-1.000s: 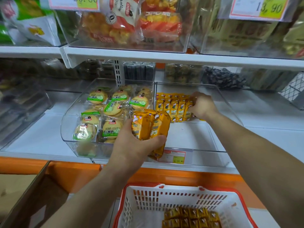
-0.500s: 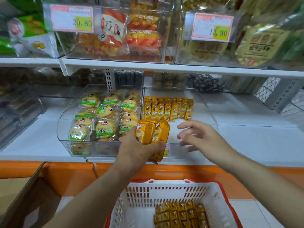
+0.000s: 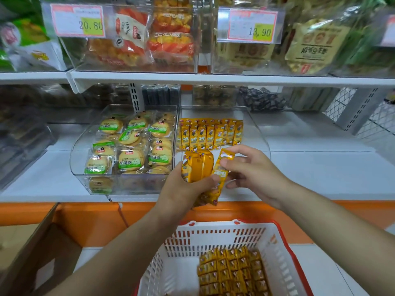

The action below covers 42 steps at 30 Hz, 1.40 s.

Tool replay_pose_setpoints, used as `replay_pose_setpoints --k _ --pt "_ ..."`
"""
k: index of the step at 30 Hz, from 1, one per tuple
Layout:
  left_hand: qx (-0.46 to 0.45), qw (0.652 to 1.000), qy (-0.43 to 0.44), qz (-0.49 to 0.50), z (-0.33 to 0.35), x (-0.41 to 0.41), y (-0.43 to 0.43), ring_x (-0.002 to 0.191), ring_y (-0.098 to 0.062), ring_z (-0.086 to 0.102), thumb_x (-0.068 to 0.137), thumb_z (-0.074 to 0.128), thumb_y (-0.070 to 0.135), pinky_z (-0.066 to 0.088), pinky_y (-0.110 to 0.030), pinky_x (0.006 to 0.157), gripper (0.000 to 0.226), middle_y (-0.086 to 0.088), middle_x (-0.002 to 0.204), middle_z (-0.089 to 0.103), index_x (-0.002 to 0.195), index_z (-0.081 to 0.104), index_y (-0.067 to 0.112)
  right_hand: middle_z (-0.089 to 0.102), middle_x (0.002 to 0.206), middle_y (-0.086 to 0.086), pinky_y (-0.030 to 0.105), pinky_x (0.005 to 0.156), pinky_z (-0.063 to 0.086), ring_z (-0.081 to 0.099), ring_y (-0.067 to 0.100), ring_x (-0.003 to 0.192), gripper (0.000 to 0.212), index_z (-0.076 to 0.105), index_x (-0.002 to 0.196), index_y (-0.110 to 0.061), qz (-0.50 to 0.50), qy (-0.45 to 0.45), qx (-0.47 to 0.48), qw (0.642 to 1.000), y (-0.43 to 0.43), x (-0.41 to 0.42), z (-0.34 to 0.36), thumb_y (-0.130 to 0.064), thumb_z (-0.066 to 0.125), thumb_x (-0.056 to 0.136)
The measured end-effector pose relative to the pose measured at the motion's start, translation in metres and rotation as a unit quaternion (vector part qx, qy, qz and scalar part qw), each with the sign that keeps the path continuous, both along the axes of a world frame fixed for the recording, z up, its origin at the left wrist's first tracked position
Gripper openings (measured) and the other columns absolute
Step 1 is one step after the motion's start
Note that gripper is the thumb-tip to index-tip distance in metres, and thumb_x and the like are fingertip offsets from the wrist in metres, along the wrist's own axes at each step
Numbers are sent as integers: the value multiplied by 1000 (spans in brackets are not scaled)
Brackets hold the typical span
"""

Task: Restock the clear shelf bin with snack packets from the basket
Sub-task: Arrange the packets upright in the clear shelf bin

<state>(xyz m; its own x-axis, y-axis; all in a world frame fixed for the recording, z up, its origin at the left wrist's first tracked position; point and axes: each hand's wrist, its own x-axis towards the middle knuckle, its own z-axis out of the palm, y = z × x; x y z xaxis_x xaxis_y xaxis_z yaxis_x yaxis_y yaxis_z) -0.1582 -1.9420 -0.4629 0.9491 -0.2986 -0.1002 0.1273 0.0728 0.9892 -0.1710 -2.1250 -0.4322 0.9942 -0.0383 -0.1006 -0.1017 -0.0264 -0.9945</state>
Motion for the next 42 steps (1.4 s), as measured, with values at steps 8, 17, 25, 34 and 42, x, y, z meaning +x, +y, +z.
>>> replay_pose_setpoints --k 8,17,25,34,42 --pt "-65 995 64 40 2 16 9 77 -24 77 59 94 24 61 -36 63 54 -8 92 80 107 69 19 73 99 15 35 73 61 74 31 83 17 66 106 -15 -34 -17 138 990 -5 5 -2 -5 64 93" --pt "-70 994 28 85 6 21 17 81 -30 76 78 85 12 62 -37 67 48 -15 99 78 120 62 11 74 93 4 29 58 56 73 26 76 27 64 93 -15 23 -16 12 1000 5 3 -12 0 80 77" --pt "-20 995 -30 89 11 26 22 82 -26 77 83 84 21 59 -31 61 29 -6 86 79 107 67 22 66 108 5 29 65 56 70 25 74 61 67 115 -34 132 -66 -114 982 0 21 14 7 78 70" --pt "3 994 -36 106 11 40 37 79 -17 78 90 78 27 63 -35 66 15 5 83 78 100 67 29 55 84 -1 37 61 53 57 18 68 49 55 117 -12 -127 -51 -257 957 -41 148 -23 12 73 78" --pt "-16 995 -14 95 6 46 42 74 -15 78 91 74 25 59 -24 55 11 8 83 79 97 67 31 64 98 4 25 62 48 60 21 86 46 55 117 -17 -151 -57 -342 926 -48 214 -54 4 73 81"
